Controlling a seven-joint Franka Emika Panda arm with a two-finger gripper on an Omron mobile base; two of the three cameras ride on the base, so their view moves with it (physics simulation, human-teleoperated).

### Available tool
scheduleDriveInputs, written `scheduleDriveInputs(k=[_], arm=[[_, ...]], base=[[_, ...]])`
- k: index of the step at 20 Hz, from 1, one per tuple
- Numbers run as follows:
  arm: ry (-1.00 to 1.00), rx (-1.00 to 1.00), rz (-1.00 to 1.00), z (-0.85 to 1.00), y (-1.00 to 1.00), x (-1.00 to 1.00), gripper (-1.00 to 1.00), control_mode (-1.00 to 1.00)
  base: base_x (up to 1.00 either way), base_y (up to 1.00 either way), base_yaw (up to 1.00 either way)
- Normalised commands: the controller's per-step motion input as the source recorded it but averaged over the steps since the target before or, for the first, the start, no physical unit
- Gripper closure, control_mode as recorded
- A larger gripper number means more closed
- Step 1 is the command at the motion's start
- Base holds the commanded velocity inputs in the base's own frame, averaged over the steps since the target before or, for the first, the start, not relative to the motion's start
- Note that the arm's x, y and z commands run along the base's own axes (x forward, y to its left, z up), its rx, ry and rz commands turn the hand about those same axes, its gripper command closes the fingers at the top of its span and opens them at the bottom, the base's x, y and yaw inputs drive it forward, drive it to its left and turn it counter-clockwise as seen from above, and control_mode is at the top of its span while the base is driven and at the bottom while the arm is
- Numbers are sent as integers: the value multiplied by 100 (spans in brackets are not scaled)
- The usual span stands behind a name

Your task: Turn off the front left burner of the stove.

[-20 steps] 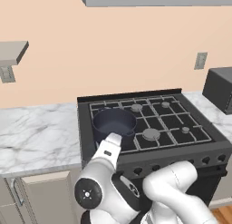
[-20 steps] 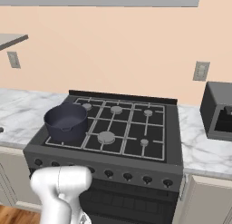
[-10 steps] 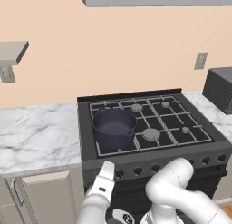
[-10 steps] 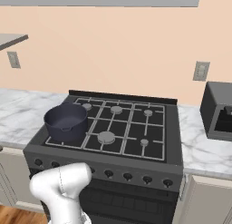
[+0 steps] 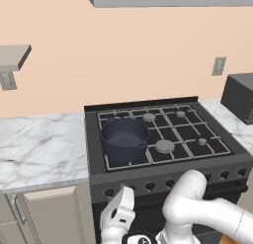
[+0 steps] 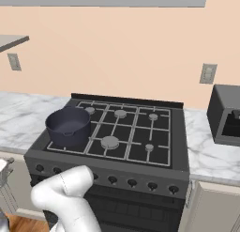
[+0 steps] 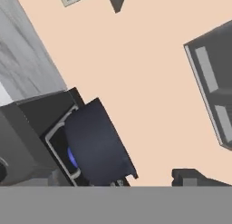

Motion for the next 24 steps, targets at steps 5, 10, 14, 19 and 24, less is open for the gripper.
scheduleDriveInputs(k=[5, 10, 14, 19, 24], arm=[[-17, 13, -3, -27, -6, 10, -100, -100], [-23, 13, -3, -19, 0, 6, -100, -100], [-7, 18, -5, -9, -2, 3, -100, -100], [0, 7, -1, -7, 0, 0, -100, -100], [5, 0, 0, -23, 0, 0, -100, -100]], base=[[0, 0, 0], [0, 0, 0], [0, 0, 0], [0, 0, 0], [0, 0, 0]])
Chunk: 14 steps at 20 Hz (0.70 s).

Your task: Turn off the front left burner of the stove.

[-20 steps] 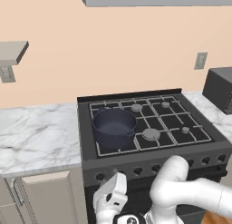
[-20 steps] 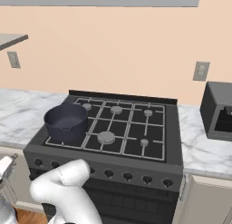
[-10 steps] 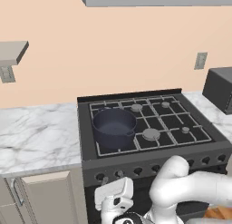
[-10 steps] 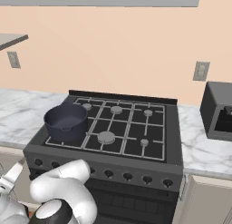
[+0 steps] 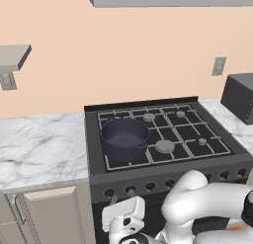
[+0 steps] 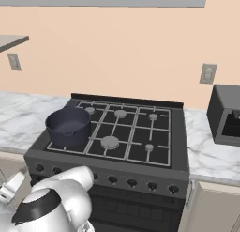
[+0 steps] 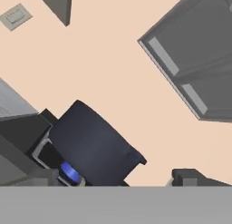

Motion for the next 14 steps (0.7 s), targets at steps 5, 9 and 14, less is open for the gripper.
scheduleDriveInputs(k=[5, 9, 14], arm=[[15, -4, 0, -36, 0, 8, -100, -100], [11, -4, 0, -22, 0, 14, -100, -100], [5, -4, 3, -23, 0, 24, -100, -100]], base=[[0, 0, 0], [0, 0, 0], [0, 0, 0]])
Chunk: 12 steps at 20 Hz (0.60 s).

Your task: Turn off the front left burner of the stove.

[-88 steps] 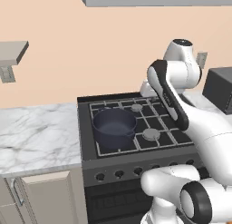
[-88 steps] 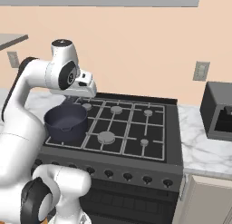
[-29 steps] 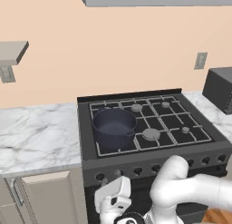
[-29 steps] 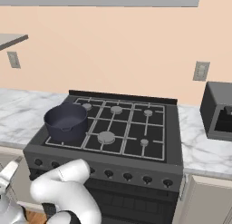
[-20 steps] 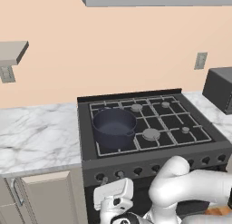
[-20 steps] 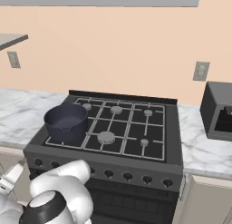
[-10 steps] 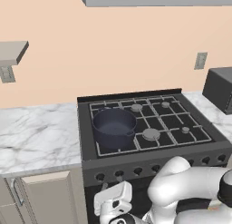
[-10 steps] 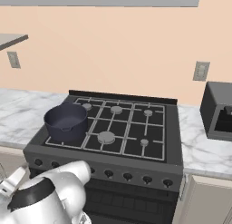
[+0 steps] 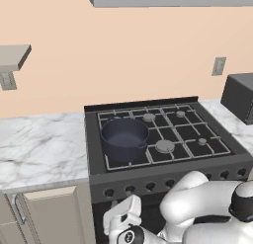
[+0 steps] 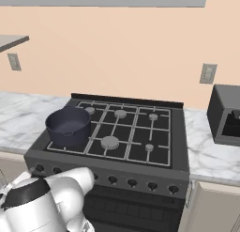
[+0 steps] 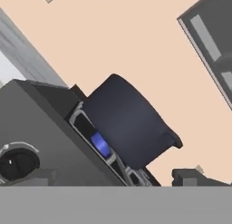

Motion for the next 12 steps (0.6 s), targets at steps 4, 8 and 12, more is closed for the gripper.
scheduleDriveInputs(k=[4, 8, 12], arm=[[1, -4, 6, -33, 5, 32, -100, -100], [0, 0, 6, -34, 21, 35, -100, -100], [-1, 0, 7, -41, 33, 20, -100, -100]], base=[[0, 0, 0], [0, 0, 0], [0, 0, 0]])
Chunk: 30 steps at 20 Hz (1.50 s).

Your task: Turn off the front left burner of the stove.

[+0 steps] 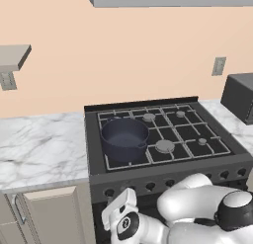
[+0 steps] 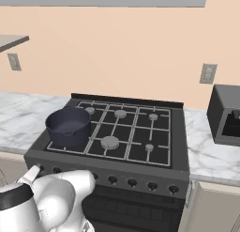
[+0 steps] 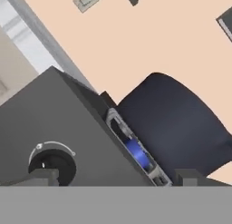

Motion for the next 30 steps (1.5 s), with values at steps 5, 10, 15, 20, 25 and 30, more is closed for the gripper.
scheduleDriveInputs(k=[5, 10, 15, 20, 25, 30], arm=[[0, 0, 6, -46, 32, 8, -100, -100], [0, 0, 4, -30, 15, 14, -100, -100], [-7, 0, 2, -5, 1, 12, -100, -100], [-9, 0, 1, 0, 0, 9, -100, -100], [-6, 0, 0, 0, 0, 18, -100, -100], [-1, 0, 0, -1, 0, 14, -100, -100]], base=[[0, 0, 0], [0, 0, 0], [0, 0, 0], [0, 0, 0], [0, 0, 0], [0, 0, 0]])
